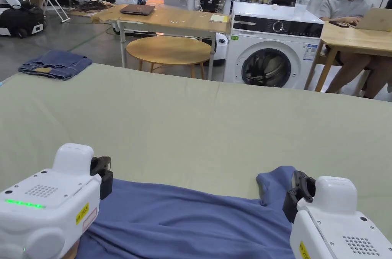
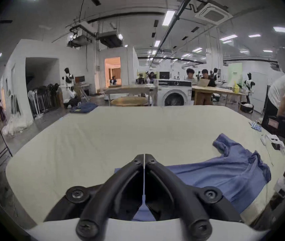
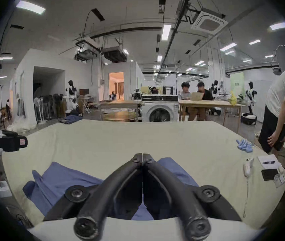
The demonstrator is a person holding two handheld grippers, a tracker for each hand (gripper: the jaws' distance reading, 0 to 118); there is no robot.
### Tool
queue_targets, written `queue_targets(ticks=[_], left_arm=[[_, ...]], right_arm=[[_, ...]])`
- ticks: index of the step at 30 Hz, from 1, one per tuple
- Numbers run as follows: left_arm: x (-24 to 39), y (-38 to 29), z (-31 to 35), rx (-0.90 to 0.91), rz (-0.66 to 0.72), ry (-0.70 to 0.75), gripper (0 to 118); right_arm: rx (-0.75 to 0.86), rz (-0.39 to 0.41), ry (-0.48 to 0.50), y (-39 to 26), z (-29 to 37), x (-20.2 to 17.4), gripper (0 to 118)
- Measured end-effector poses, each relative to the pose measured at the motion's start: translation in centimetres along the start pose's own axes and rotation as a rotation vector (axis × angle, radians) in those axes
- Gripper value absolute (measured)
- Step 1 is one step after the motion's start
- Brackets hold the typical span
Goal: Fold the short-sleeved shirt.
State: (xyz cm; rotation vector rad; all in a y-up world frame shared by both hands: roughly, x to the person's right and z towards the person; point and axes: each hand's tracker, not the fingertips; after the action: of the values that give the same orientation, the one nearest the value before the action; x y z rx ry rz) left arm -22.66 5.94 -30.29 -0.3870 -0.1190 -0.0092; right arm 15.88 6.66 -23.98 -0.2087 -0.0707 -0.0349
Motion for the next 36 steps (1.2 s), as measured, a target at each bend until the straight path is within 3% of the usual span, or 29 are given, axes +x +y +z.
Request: queue_targets(ticks=[12,14,15,19,24,27,28,29,34,36], left_arm=[[-9.4,1.8,-18.7,-0.629,0.178,-0.084,2],[-9.8,1.1,-20.6,-0.694,0.188,-0.100,37],[-9.7,0.8,-21.1,-0.724,0.193,-0.102,47],[-8.9,-0.7,-23.1,-0.788,0.160,-0.049,55],[-7.4,-1.8,-23.7,-0.769,0.063,0.019,51],[-5.3,-2.5,-23.2,-0.729,-0.044,0.013,23],[-5.2,-2.6,-22.8,-0.721,-0.068,0.004,7],[-4.9,-2.7,-22.7,-0.721,-0.063,-0.015,0],[-5.5,-2.2,-21.0,-0.667,-0.069,-0.036,0],[-5.9,-1.5,-19.2,-0.623,-0.016,-0.062,0]], right_arm=[[-0.145,0.018,-0.027,-1.2,-3.7,2.0,0],[-0.166,0.015,-0.038,-1.6,-4.1,2.7,0],[-0.184,0.017,-0.049,-1.8,-4.2,3.1,0],[-0.217,0.018,-0.082,-2.4,-4.5,4.2,0],[-0.258,0.010,-0.106,-3.1,-4.9,5.2,0],[-0.280,0.000,-0.114,-3.4,-5.4,5.9,0],[-0.291,-0.005,-0.117,-3.5,-5.7,6.1,0],[-0.308,-0.011,-0.119,-3.5,-6.2,6.4,0],[-0.407,-0.028,-0.121,-2.3,-9.5,9.3,0],[-0.489,-0.026,-0.112,-1.3,-11.7,11.1,15]])
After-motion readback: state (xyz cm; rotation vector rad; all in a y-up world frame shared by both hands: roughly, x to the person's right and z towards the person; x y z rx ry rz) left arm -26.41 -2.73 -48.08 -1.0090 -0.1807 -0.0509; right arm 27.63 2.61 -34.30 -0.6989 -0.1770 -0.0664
